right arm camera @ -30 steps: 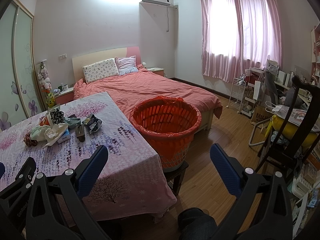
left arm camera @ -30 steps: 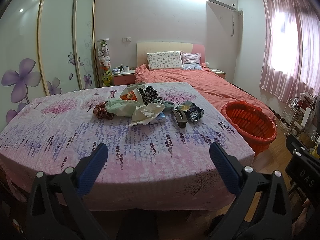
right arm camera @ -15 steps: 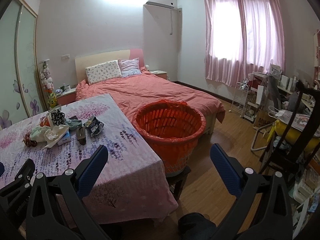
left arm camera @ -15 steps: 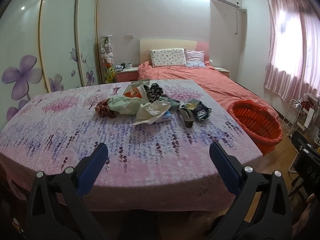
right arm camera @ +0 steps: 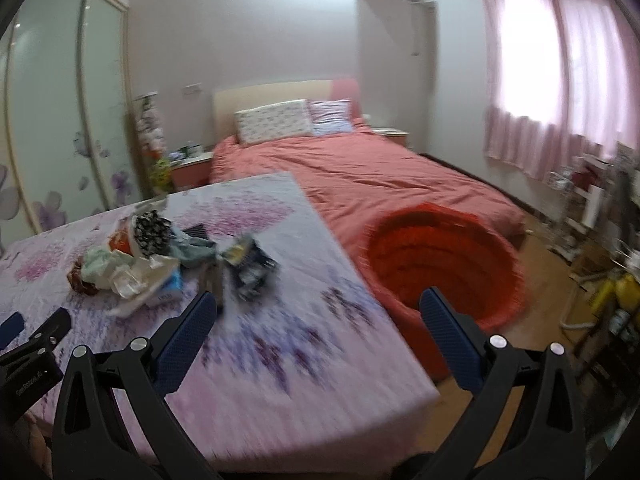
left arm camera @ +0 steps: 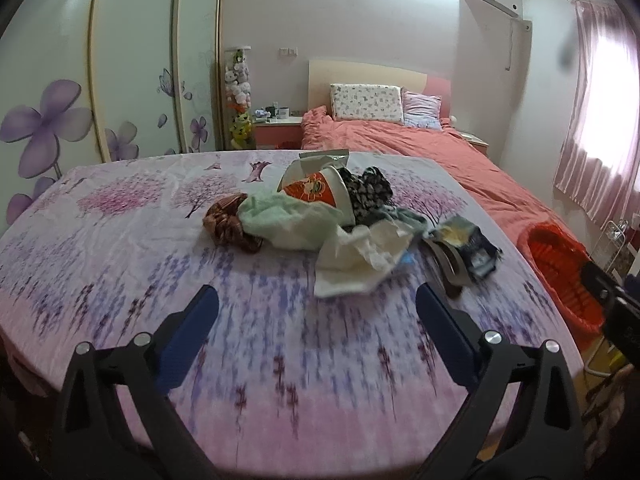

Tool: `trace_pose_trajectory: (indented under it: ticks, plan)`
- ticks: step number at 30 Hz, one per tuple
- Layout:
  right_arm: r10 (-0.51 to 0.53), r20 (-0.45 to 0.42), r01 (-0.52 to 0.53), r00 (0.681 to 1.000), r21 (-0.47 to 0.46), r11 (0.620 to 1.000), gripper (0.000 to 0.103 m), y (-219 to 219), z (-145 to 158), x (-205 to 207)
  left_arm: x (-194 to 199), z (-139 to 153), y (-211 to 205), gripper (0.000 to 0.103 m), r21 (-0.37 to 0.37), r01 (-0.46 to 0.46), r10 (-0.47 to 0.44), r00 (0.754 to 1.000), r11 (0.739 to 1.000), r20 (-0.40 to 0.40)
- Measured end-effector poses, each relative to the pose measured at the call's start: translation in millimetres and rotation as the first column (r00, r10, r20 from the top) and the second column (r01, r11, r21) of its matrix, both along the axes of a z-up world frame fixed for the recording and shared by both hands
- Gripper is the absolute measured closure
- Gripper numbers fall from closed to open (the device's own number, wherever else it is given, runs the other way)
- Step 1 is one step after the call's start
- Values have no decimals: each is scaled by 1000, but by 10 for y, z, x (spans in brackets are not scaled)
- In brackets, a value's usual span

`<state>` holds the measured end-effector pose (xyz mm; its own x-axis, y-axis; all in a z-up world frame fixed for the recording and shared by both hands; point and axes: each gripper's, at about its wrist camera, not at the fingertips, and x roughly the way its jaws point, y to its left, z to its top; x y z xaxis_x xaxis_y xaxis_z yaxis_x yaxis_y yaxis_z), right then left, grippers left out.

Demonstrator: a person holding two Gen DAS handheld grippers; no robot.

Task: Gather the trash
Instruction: 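Grasp the yellow-blue snack wrapper with the right tool while the left tool grasps crumpled white tissue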

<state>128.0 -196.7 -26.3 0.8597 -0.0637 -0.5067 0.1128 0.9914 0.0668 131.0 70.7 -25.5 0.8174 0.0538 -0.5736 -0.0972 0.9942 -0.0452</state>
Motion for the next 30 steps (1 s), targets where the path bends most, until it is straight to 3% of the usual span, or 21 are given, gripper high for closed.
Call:
trace_pose_trajectory:
  ticks: [7, 14, 18, 21, 22, 25, 30]
  plan:
    - [82, -112, -78, 990, 41, 996, 29, 77, -230, 739, 519, -97, 10, 14, -31, 41, -42, 998, 999, -49]
    - [126, -203, -105, 971, 113, 988, 36, 35, -454, 1126, 791, -204, -96, 14, 0, 81, -80, 993, 997, -81]
    - [182, -273, -147, 945, 145, 978, 48, 17, -601, 1218, 859, -249, -115, 14, 0, 95, -95, 991, 995, -94]
    - [214, -266, -174, 940, 167, 970, 60, 3, -591, 1186, 888, -260, -141, 15, 7, 109, -108, 990, 994, -95]
    - [219, -261, -181, 940, 164, 970, 71, 13, -579, 1174, 908, -267, -149, 15, 9, 114, -112, 989, 993, -97]
    - [231, -253, -196, 939, 154, 968, 89, 24, -569, 1141, 974, -296, -172, 18, -4, 129, -128, 985, 992, -116]
    - [202, -244, -166, 949, 159, 973, 94, -89, -537, 1070, 1060, -361, -202, 24, -35, 143, -147, 978, 989, -148]
